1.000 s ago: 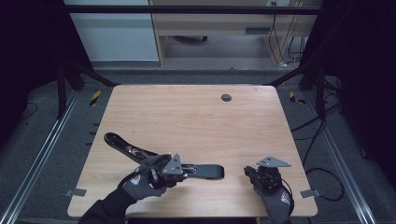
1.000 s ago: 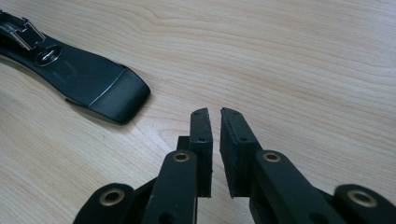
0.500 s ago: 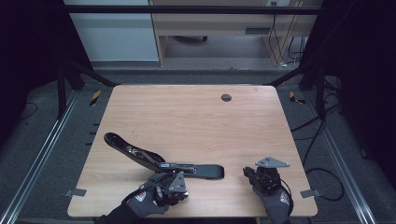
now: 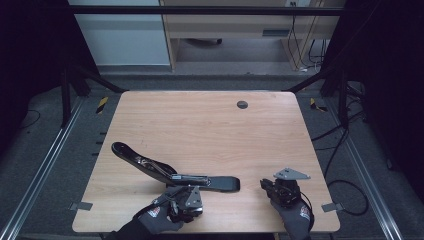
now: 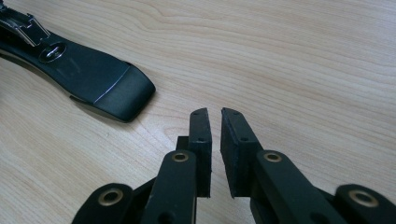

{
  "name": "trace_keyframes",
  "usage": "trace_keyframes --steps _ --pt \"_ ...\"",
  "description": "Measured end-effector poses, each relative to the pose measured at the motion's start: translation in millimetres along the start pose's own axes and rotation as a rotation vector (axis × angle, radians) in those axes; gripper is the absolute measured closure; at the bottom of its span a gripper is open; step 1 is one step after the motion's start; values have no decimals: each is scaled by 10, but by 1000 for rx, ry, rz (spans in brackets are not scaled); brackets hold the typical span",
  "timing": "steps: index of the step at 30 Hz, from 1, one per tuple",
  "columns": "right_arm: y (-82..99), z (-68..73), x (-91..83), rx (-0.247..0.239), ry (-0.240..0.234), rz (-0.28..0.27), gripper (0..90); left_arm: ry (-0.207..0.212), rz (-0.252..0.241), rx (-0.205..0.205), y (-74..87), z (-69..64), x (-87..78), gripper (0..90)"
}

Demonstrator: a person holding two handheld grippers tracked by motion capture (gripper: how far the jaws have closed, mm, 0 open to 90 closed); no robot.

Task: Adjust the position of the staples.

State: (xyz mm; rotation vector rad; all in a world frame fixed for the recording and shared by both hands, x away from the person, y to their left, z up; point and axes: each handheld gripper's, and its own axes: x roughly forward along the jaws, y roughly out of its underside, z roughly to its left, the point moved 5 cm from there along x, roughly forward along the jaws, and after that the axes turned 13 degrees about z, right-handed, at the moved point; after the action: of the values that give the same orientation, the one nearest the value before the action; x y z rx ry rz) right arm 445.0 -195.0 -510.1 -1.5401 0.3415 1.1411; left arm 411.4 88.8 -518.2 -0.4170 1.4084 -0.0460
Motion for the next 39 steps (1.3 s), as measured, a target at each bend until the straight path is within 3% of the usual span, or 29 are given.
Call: trace_keyframes --steps 2,5,6,7,17,21,30,39 --pt "-1 4 -3 5 1 0 829 -9 -12 -20 17 9 -36 651" --pt "-2 4 -7 3 2 -3 832 -24 -32 -81 84 -5 -109 647" --pt "-2 4 -7 3 2 -3 832 -24 -32 -81 84 -5 -109 656" --pt "-3 4 -7 2 2 -2 834 -34 -34 -119 126 -21 -136 669" --pt "-1 10 -4 -2 -1 3 848 -72 -70 -311 208 -143 -207 894" --pt "-2 12 -4 -1 -3 3 851 -62 -61 -334 187 -179 -176 898" --pt "-3 12 -4 1 -4 3 852 -49 -30 -308 144 -251 -66 898" --pt "-3 12 -6 1 -5 3 852 -51 -14 -322 161 -225 -23 898"
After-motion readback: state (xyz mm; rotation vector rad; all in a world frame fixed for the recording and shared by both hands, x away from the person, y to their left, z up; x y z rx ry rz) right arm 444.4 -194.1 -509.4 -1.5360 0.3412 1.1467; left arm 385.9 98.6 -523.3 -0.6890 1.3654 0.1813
